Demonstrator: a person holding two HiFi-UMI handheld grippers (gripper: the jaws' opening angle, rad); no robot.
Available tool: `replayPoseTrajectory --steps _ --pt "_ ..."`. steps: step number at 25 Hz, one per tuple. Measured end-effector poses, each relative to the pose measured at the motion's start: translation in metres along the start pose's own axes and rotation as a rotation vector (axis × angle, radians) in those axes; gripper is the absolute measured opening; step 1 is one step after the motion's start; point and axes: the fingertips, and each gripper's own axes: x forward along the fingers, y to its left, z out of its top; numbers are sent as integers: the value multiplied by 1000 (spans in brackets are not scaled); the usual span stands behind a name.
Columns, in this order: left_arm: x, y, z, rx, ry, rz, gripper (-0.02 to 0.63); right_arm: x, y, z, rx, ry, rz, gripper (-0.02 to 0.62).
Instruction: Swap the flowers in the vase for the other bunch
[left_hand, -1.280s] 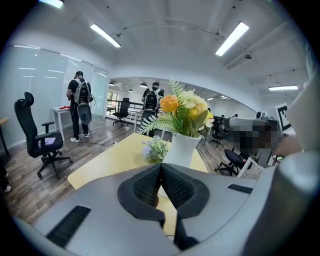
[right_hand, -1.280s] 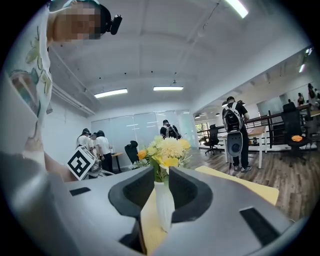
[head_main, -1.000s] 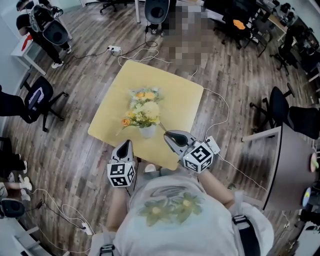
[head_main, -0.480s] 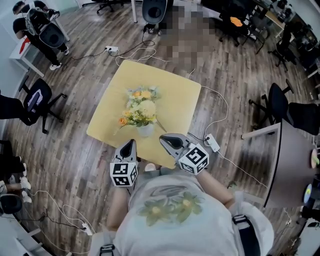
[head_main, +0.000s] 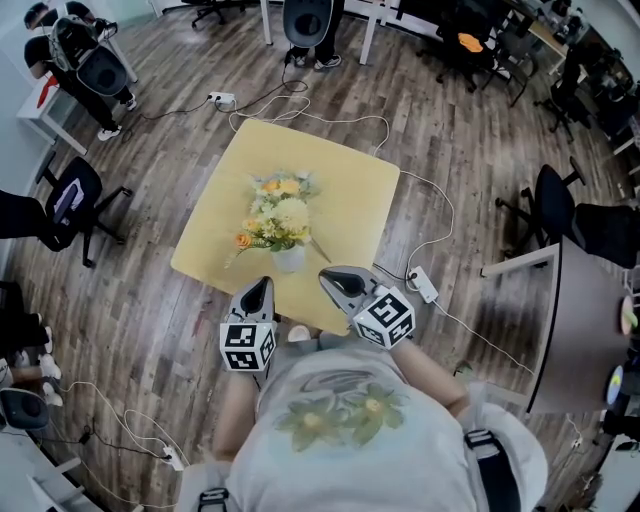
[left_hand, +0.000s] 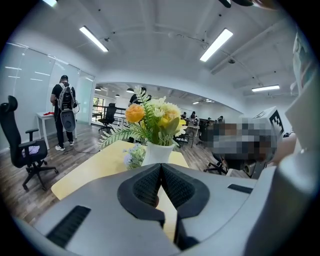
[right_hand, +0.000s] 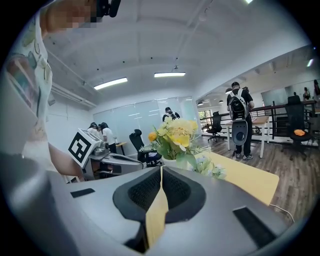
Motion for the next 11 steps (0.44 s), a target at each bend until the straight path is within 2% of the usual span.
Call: replayPoseTrajectory --steps 6,11 --pt "2 -4 -11 0 15 -12 17 -7 -1 -12 9 12 -15 44" --pt "5 -7 -3 -2 22 -20 17 -13 -6 -12 23 26 -29 44"
